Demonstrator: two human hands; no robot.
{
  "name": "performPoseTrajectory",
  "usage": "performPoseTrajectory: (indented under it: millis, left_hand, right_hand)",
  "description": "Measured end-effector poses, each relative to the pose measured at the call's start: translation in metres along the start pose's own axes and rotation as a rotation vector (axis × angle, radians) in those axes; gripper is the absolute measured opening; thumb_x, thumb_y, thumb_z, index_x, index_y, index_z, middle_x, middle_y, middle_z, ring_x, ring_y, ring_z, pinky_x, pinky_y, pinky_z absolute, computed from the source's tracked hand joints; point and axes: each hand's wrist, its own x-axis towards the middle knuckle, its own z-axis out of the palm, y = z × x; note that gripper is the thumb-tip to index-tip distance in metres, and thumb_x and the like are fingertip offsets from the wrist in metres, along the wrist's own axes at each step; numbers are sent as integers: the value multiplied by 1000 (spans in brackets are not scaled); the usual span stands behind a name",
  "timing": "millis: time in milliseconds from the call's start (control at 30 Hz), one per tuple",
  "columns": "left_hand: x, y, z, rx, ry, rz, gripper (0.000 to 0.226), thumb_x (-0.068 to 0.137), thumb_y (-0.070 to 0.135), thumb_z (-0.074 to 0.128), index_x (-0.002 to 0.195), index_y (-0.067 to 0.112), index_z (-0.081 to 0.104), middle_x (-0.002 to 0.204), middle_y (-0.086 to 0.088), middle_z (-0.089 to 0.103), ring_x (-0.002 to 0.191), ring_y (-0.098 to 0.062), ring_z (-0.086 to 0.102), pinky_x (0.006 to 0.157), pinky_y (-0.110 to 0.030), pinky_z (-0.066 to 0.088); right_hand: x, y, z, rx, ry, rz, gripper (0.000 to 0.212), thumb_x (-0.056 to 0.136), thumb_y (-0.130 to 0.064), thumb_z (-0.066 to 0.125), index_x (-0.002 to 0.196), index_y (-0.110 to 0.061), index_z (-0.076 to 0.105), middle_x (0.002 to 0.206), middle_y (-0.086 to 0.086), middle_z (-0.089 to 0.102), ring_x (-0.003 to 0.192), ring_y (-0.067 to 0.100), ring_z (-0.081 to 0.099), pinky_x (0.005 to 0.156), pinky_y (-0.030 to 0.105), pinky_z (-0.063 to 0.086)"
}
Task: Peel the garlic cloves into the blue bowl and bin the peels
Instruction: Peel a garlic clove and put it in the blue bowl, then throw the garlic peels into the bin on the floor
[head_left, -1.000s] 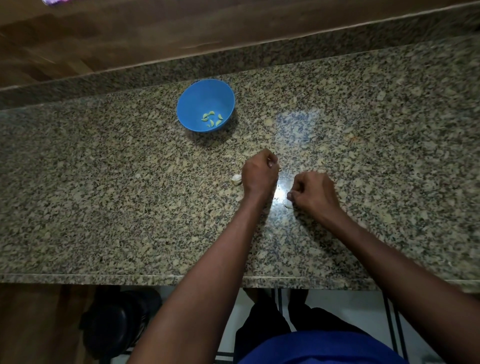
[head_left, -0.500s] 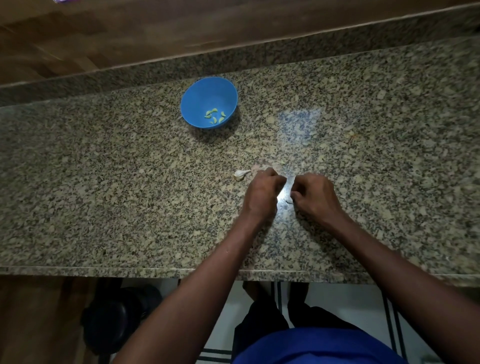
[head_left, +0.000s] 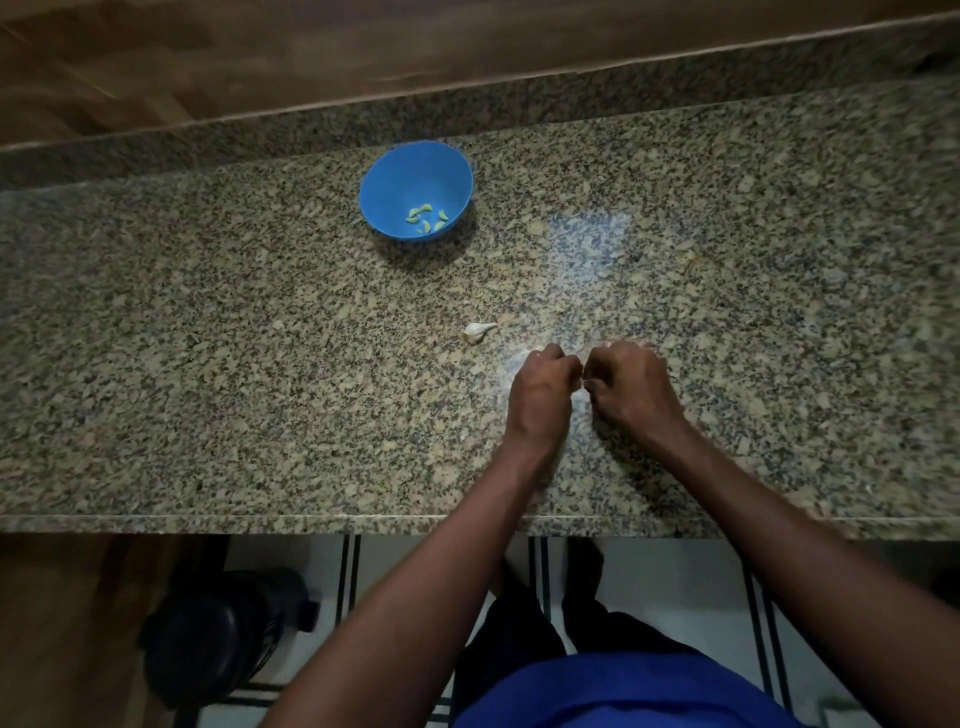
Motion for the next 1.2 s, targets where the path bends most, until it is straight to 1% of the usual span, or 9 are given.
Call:
performPoseTrajectory:
  millis: [133, 267, 467, 600, 700, 800, 967, 1100, 1200]
  left_hand:
    - [-12, -1, -3, 114, 120, -17, 19, 91, -2, 64, 77, 10, 67, 72, 1, 50, 66, -16, 46, 49, -36, 40]
    - [-21, -20, -9, 64, 134, -97, 14, 94, -2, 65, 85, 7, 72, 82, -4, 64, 71, -18, 59, 61, -34, 58]
    - [-43, -30, -18, -237, 177, -314, 12, 91, -1, 70, 97, 9, 73, 85, 3, 67, 71, -7, 65, 59, -11, 54]
    - [-44, -22, -11, -184, 238, -262, 12, 94, 1, 68, 103, 7, 74, 94, 4, 63, 83, -12, 64, 68, -14, 53]
    - [-49, -22, -5, 12, 228, -139, 8, 97, 8, 68, 98, 8, 76, 94, -2, 65, 81, -12, 57, 60, -12, 41]
    - [-60, -32, -3, 171, 217, -59, 11, 96, 15, 71, 87, 11, 73, 87, -1, 66, 73, -11, 50, 50, -15, 31]
    - [-63, -46, -10, 284, 214, 4, 11, 86, -5, 74, 85, 4, 67, 74, -9, 63, 60, -14, 46, 46, -28, 47]
    - [-73, -58, -29, 114, 230, -226, 5, 93, 1, 67, 92, 6, 69, 81, -6, 67, 64, -10, 55, 54, -15, 41]
    - [-89, -60, -55, -477, 245, -515, 10, 88, 5, 75, 86, 15, 73, 80, 2, 72, 71, -11, 70, 61, -18, 58]
  right_hand:
    - [-6, -1, 2, 5, 32, 38, 11, 86, -10, 67, 75, -12, 65, 75, 8, 64, 65, 25, 58, 58, 32, 48]
    - [-15, -1, 2, 139, 68, 115, 10, 84, -8, 67, 75, -12, 66, 70, 2, 66, 62, 18, 60, 52, 20, 37]
    - [-25, -3, 6, 246, 74, 207, 8, 85, -6, 71, 82, -12, 67, 78, 2, 68, 66, 12, 59, 53, 16, 36]
    - [-31, -11, 15, 247, 98, 144, 19, 86, -1, 70, 98, -14, 76, 87, 2, 75, 69, 9, 63, 56, 9, 40]
    - [-28, -18, 21, 191, 93, 57, 20, 88, -4, 72, 104, -12, 80, 95, 6, 77, 74, 11, 65, 65, 13, 44]
    - [-24, -27, 27, 100, 72, -30, 6, 88, -5, 75, 89, -7, 80, 85, 9, 73, 72, 19, 65, 64, 23, 46]
    - [-22, -37, 31, -31, 95, -110, 21, 88, 5, 61, 69, -5, 63, 66, 4, 56, 58, 24, 55, 49, 27, 36]
    - [-23, -44, 30, 97, 88, 67, 14, 90, -1, 66, 79, -4, 74, 69, 3, 63, 56, 11, 53, 52, 20, 44]
    - [-33, -59, 30, 426, 3, 272, 6, 88, -10, 77, 85, -4, 78, 73, 5, 73, 54, 6, 63, 48, 12, 47]
